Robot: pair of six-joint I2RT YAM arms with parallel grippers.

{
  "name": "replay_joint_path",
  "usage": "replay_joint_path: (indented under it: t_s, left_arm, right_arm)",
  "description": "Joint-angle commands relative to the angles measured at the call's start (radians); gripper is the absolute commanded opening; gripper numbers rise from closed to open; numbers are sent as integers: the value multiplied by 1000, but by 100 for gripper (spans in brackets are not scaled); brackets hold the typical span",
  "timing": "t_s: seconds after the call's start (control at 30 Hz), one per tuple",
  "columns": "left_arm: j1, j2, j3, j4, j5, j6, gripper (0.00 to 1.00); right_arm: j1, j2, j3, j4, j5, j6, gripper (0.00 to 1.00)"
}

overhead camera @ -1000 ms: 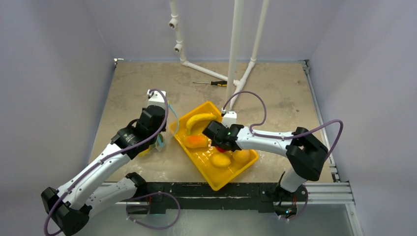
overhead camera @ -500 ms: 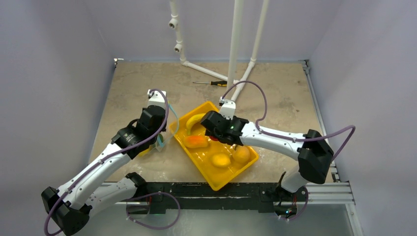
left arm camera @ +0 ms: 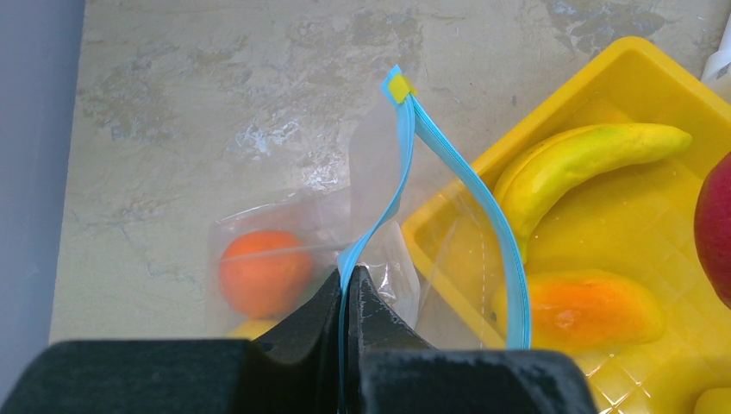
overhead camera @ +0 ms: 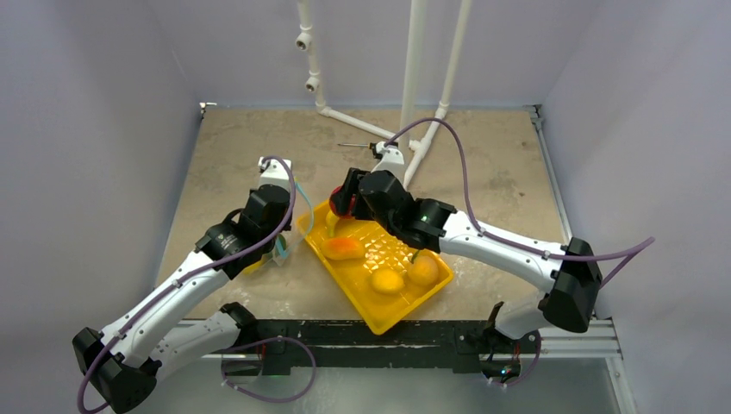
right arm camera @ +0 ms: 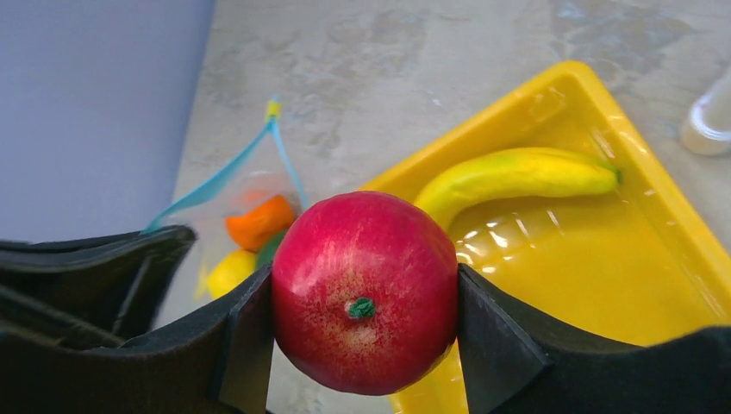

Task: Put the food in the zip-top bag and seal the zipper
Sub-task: Pick up the fake fruit from the bin, then place the fake fruit in the zipper food storage bag.

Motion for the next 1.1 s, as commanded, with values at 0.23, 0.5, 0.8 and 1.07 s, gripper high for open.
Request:
replay_joint_path:
  t_s: [0.23,0.5,0.8,1.07]
  left_arm:
    - [-6,-20,-2,42,-2,9,0]
    - [-6,-42,-3,46,-19,5,0]
    - [-6,-48,-3,45,-37,2,0]
    - [-5,-41,-4,47,-33,3,0]
  right_arm:
    - [0,53,82,288,-203,-94,13]
    - [1,167,117,372,-269,-99,13]
    - [20,282,130,407,-316,-100,17]
    - [37,327,146,411,-303,-103,53]
